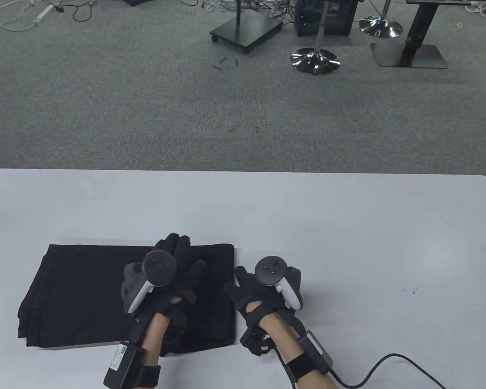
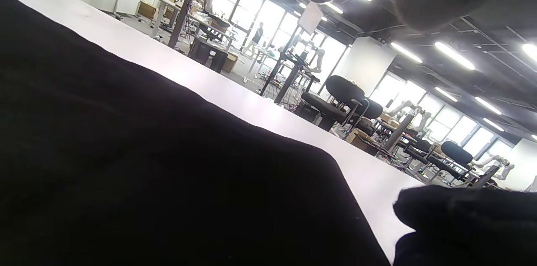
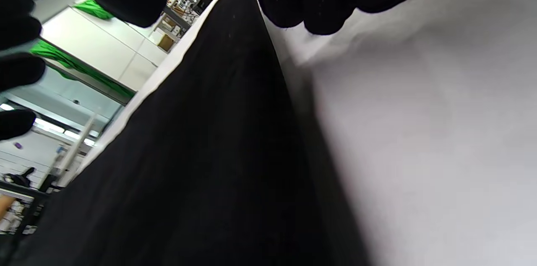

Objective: Fold trousers

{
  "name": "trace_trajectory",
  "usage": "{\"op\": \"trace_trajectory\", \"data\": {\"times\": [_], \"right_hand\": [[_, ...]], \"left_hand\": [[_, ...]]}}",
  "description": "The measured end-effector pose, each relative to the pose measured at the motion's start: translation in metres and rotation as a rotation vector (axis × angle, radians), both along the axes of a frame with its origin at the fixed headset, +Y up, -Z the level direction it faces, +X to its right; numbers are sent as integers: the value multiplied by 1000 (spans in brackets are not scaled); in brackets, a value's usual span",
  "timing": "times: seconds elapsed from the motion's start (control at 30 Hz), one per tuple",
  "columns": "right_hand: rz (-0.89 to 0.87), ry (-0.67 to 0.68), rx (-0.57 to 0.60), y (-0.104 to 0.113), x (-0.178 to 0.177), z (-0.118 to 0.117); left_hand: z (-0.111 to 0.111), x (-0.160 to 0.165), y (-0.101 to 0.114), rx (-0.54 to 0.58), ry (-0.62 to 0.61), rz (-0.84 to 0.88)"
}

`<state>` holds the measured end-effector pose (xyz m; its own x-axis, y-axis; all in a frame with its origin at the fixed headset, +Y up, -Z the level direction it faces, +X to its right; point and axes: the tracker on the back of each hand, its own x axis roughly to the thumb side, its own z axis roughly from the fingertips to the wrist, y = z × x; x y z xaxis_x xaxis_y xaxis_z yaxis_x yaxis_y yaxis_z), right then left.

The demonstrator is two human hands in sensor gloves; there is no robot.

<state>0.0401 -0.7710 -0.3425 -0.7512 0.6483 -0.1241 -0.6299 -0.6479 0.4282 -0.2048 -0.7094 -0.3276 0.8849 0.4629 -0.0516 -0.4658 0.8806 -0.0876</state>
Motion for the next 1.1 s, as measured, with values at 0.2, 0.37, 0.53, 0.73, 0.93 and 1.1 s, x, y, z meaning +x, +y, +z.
{"op": "trace_trajectory", "data": {"times": [0.2, 0.37, 0.53, 0.73, 0.93, 1.1], "right_hand": [[234, -16, 60, -4, -17, -5], [300, -26, 91, -7, -31, -6], [282, -58, 110, -9, -35, -8], [142, -85, 96, -9, -27, -11], [27, -112, 77, 2, 2, -16], [7, -168, 61, 21, 61, -26]], "left_hand": [[0, -2, 0, -6, 8, -6], [0, -4, -1, -5, 14, 4], [1, -4, 0, -9, 20, -3], [2, -3, 3, -3, 32, -35], [3, 0, 10, 15, 28, -88], [3, 0, 11, 18, 28, -101]]}}
